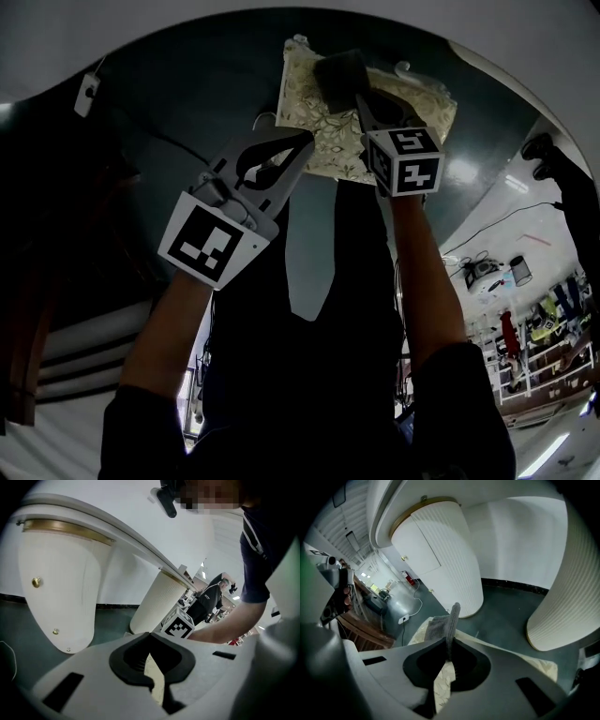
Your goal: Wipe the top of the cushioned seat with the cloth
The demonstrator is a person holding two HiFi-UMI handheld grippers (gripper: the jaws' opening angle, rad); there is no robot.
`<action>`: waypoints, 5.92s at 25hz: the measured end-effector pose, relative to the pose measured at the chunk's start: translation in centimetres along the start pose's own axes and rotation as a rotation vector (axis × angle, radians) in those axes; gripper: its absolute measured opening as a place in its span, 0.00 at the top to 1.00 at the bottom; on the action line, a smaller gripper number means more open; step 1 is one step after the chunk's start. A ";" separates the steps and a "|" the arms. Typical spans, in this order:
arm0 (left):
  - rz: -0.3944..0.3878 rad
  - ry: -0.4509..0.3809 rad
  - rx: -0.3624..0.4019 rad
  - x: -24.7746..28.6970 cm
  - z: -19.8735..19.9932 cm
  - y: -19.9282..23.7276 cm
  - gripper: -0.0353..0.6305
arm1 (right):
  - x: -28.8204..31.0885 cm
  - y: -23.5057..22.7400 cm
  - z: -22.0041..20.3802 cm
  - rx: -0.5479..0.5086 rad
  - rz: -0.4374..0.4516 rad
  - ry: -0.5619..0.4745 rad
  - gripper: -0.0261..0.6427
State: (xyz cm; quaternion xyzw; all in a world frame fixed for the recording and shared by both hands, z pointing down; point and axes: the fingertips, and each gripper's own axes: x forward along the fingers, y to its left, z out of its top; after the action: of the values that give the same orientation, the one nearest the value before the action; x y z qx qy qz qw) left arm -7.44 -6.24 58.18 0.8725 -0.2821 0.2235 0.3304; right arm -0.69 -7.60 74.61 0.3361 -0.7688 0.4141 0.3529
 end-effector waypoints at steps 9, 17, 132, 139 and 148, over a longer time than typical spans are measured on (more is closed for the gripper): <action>-0.075 0.047 0.049 6.3 1.1 -5.5 0.94 | -4.7 -7.7 -3.6 0.070 -0.062 -0.024 0.91; -0.124 0.075 0.077 11.2 1.9 -9.6 0.94 | -8.7 -13.4 -6.8 0.130 -0.114 -0.036 0.91; -0.128 0.047 0.097 0.2 -4.4 -10.0 0.94 | -9.5 4.5 -9.7 0.118 -0.012 -0.112 0.91; -0.006 -0.016 0.035 -7.5 -6.2 -3.6 0.94 | -3.0 17.3 -7.2 -0.023 0.172 -0.042 0.91; 0.057 -0.035 -0.037 -11.6 -9.7 -0.3 0.94 | 1.3 22.3 -8.2 -0.077 0.226 0.024 0.91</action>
State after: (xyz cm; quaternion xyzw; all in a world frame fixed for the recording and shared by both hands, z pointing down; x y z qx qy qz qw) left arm -17.84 4.78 58.00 0.8617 -0.3165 0.2122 0.3351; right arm -17.23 8.93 70.12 0.2283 -0.8128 0.4255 0.3258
